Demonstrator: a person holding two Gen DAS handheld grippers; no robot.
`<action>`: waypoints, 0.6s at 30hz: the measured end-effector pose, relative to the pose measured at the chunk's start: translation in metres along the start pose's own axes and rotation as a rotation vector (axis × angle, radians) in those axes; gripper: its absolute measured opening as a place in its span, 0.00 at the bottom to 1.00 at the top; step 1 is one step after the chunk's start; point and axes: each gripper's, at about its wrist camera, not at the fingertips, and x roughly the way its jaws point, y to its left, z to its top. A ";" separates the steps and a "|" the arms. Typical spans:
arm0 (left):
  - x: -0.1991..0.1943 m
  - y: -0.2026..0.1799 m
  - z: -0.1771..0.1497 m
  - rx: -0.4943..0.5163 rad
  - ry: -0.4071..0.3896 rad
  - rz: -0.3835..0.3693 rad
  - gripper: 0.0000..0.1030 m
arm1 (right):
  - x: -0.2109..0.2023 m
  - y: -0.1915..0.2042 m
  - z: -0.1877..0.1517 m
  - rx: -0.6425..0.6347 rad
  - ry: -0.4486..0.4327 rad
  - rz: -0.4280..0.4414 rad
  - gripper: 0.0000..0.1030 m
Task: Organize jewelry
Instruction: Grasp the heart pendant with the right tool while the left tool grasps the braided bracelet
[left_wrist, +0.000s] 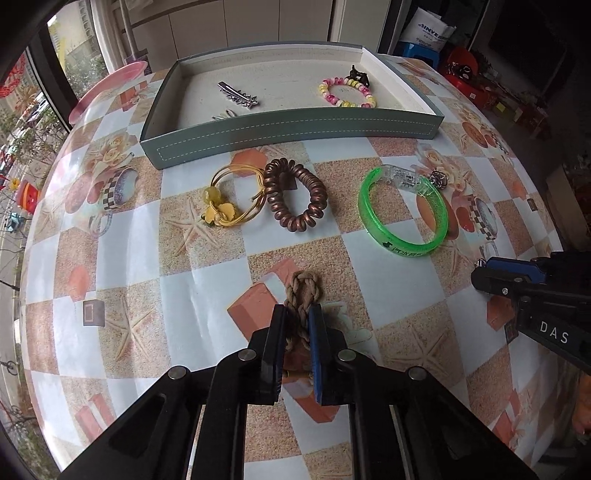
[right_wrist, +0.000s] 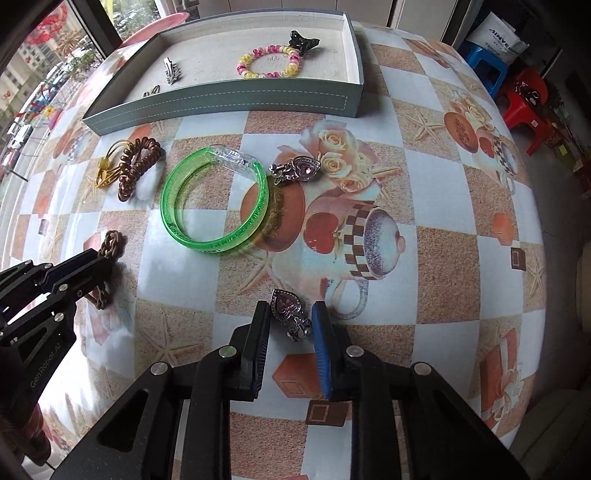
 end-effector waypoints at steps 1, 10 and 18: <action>-0.002 0.003 0.000 -0.013 -0.002 -0.007 0.20 | -0.001 -0.004 -0.001 0.015 0.000 0.009 0.18; -0.023 0.016 -0.001 -0.048 -0.030 -0.038 0.12 | -0.008 -0.033 0.000 0.156 -0.001 0.133 0.18; -0.034 0.021 -0.003 -0.066 -0.042 -0.047 0.12 | -0.010 -0.039 0.001 0.180 -0.013 0.161 0.18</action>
